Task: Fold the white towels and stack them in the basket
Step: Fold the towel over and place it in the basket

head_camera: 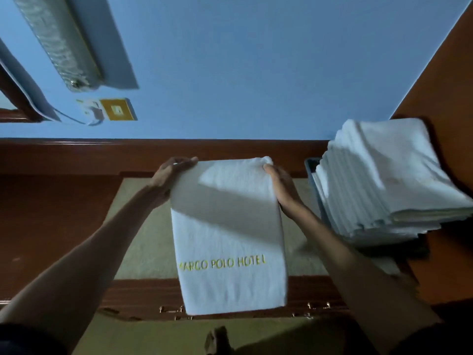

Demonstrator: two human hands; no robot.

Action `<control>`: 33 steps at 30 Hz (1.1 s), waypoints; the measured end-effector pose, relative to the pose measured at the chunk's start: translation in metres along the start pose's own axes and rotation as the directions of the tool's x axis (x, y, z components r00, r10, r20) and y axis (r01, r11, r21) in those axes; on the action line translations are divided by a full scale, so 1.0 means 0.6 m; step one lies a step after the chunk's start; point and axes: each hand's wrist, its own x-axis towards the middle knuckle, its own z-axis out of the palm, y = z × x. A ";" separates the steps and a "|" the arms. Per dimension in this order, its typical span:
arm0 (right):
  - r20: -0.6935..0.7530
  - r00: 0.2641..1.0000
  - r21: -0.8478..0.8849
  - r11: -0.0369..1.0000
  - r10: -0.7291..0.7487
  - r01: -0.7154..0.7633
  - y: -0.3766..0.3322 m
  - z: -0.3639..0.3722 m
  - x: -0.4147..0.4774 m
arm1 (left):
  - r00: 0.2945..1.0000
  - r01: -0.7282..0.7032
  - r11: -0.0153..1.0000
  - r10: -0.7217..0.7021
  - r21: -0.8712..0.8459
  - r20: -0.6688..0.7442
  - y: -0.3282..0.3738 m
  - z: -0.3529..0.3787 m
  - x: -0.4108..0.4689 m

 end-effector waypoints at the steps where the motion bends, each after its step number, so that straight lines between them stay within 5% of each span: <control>1: 0.008 0.998 -0.033 0.998 0.062 -0.062 0.032 0.009 0.010 | 0.999 0.048 0.999 -0.048 0.027 0.012 -0.033 0.007 0.018; 8: 0.044 0.934 -0.325 0.889 0.355 -0.322 0.293 0.101 0.078 | 0.915 0.373 0.910 -0.328 0.179 -0.236 -0.292 0.068 0.144; 19: -0.221 0.935 -0.417 0.840 0.276 -0.347 0.378 0.196 0.278 | 0.930 0.344 0.886 -0.277 0.311 -0.241 -0.366 0.095 0.387; 22: -0.303 0.944 -0.698 0.705 -0.131 -0.127 0.399 0.225 0.264 | 0.963 -0.009 0.709 0.195 0.705 -0.184 -0.402 0.099 0.377; 25: 0.029 0.892 -0.851 0.457 -0.451 0.258 0.431 0.257 0.217 | 0.962 -0.216 0.516 0.260 0.829 0.088 -0.433 0.128 0.334; 27: 0.158 0.880 -0.854 0.385 -0.448 0.349 0.452 0.260 0.206 | 0.965 -0.237 0.451 0.215 0.861 0.153 -0.457 0.141 0.325; 33: 0.220 0.906 -0.843 0.398 -0.361 0.363 0.465 0.247 0.238 | 0.963 -0.250 0.339 0.182 0.907 0.198 -0.474 0.129 0.352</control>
